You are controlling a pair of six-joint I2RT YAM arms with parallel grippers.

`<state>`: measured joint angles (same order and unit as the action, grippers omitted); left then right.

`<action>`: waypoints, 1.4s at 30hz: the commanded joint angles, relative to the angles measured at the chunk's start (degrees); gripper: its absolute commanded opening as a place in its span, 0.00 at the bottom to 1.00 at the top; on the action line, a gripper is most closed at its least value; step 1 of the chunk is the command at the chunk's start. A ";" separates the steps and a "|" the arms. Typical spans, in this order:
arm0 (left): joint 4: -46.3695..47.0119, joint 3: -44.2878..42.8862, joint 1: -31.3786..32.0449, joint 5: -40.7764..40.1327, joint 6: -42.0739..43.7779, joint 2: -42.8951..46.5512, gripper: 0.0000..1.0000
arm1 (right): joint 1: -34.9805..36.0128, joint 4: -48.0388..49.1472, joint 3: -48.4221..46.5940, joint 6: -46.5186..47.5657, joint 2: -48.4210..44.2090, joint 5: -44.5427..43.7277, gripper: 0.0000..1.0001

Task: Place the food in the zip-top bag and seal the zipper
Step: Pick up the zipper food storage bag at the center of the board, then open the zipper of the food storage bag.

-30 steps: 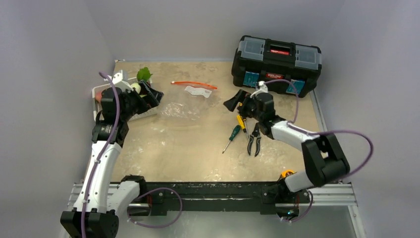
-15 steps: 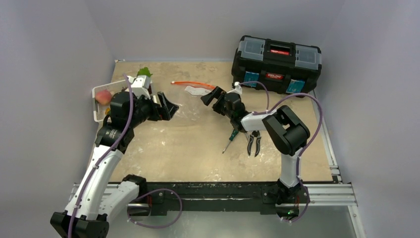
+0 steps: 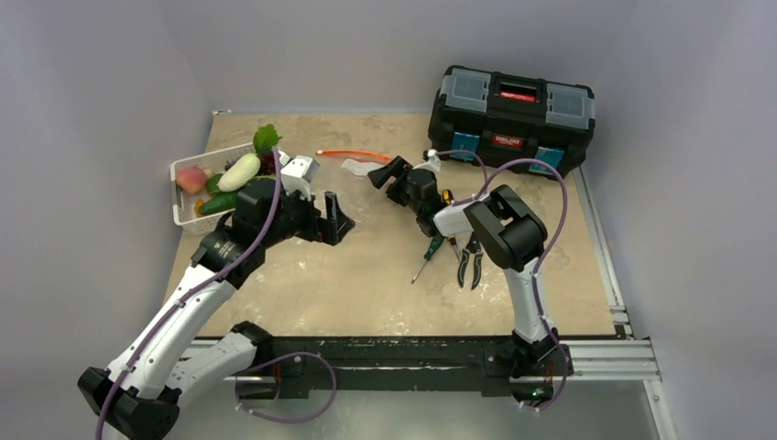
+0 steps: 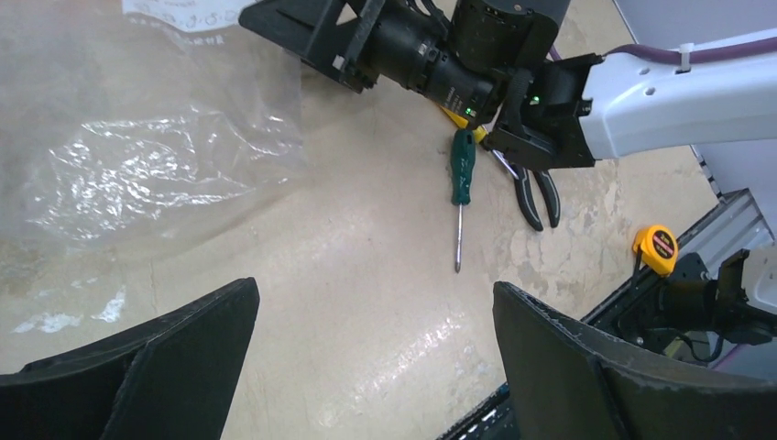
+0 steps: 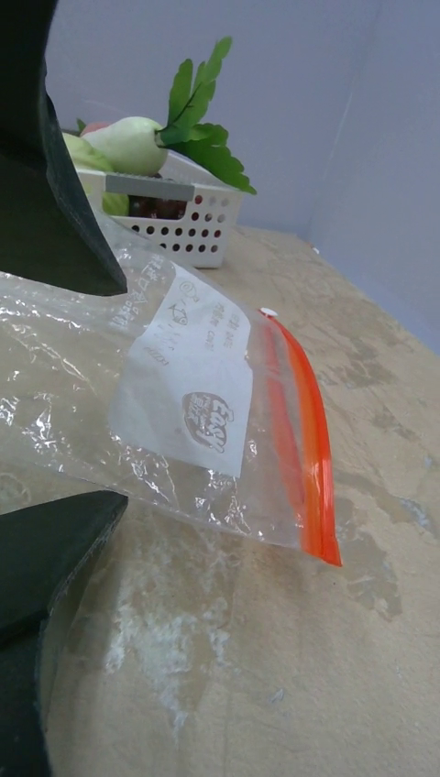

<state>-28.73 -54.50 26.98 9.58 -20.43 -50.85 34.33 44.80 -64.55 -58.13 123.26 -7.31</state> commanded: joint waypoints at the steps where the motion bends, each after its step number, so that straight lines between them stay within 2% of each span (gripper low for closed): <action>1: -4.48 -3.32 1.22 1.12 -4.45 0.58 1.00 | -0.36 6.50 -2.06 -1.64 1.08 1.50 0.76; 4: -5.41 -3.50 1.25 4.32 -7.99 4.19 0.99 | -0.85 9.06 -1.24 -1.51 1.39 2.23 0.67; 8: -9.98 -3.85 1.25 3.29 -9.09 8.81 0.99 | -1.74 11.60 -1.30 0.58 1.71 5.86 0.33; 9: -11.95 -4.31 1.23 2.20 -9.06 9.44 0.99 | -1.80 12.83 -1.29 1.77 1.45 6.97 0.27; 13: -21.43 -7.95 1.23 -1.09 -10.05 9.81 0.99 | -1.97 16.30 -1.25 7.84 -0.24 14.31 0.15; 15: -23.22 -8.94 1.16 -1.15 -10.78 10.01 0.98 | -2.27 16.83 -1.35 10.37 -0.91 18.99 0.01; 21: -22.97 -9.40 1.23 -0.25 -17.25 10.07 0.96 | -2.25 16.01 1.69 18.30 -8.67 26.75 0.00; 25: -22.11 -11.04 1.21 2.97 -22.05 7.45 0.92 | -2.24 6.27 2.43 28.23 -18.91 28.63 0.00; 28: -22.13 -11.50 1.21 2.84 -25.81 6.12 0.94 | -2.13 -3.40 1.45 37.47 -25.25 28.89 0.00; 34: -21.29 -12.74 0.98 0.09 -33.47 4.58 0.98 | -1.96 -14.67 -2.18 49.94 -29.75 33.55 0.00; 37: -21.10 -15.18 -0.51 -2.89 -34.53 3.02 0.97 | -1.75 -19.45 -2.91 55.01 -31.07 33.65 0.00; 39: -19.78 -15.80 -2.64 -1.94 -34.83 1.35 0.98 | -1.54 -20.87 -1.81 57.66 -32.75 33.65 0.00; 42: -16.60 -14.98 -9.64 7.76 -36.17 -1.55 1.00 | -1.14 -23.47 0.07 61.57 -35.95 35.07 0.00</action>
<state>-50.35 -68.31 23.90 9.43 -53.19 -49.50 32.51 27.07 -65.93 -5.21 92.60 25.12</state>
